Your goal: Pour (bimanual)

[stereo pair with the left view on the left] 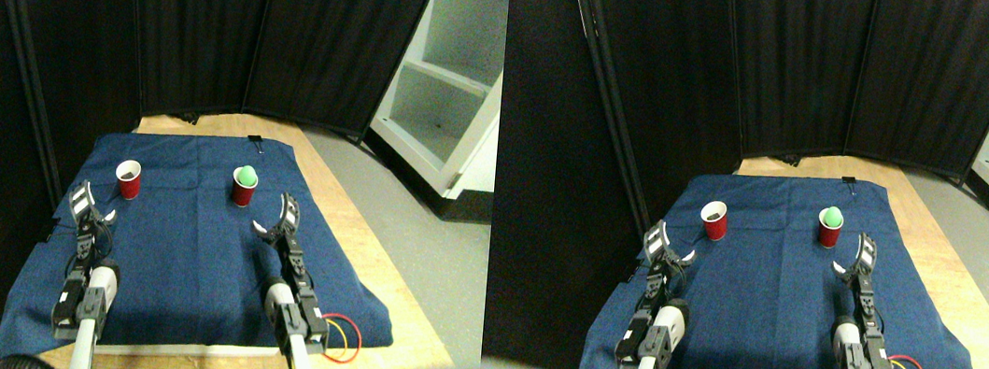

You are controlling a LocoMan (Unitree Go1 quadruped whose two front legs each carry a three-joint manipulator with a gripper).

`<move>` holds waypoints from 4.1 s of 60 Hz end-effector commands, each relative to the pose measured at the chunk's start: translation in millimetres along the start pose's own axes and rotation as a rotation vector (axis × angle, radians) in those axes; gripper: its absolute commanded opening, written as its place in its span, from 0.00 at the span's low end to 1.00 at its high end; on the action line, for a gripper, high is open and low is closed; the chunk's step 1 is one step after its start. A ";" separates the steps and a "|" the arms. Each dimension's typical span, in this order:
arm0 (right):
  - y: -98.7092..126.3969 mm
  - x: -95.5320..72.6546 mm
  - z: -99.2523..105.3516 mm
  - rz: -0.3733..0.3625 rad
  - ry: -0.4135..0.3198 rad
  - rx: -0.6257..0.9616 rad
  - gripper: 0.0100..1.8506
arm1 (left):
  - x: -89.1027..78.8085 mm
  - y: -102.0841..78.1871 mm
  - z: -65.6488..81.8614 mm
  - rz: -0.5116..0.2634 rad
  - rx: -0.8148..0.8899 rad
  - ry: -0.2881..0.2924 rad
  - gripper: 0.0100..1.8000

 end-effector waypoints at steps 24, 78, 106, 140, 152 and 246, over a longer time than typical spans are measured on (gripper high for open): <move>14.4 21.2 6.3 -0.150 0.013 0.527 0.41 | 16.6 -2.9 -5.5 0.092 -0.325 -0.036 0.42; 0.6 46.6 -25.0 -0.256 0.068 0.935 0.39 | 29.5 -1.1 -20.6 0.181 -0.614 -0.032 0.44; 0.8 57.1 -29.1 -0.238 0.069 0.929 0.43 | 52.5 -11.5 -46.4 0.225 -0.730 -0.010 0.40; -1.4 69.1 -33.2 -0.274 0.095 0.939 0.42 | 75.5 -10.7 -66.1 0.251 -0.821 0.006 0.44; -0.6 75.2 -38.5 -0.298 0.100 0.915 0.46 | 78.3 -11.1 -69.9 0.265 -0.845 0.006 0.46; 1.5 101.8 -39.0 -0.330 0.135 0.968 0.57 | 97.5 -23.4 -80.8 0.284 -0.824 0.113 0.50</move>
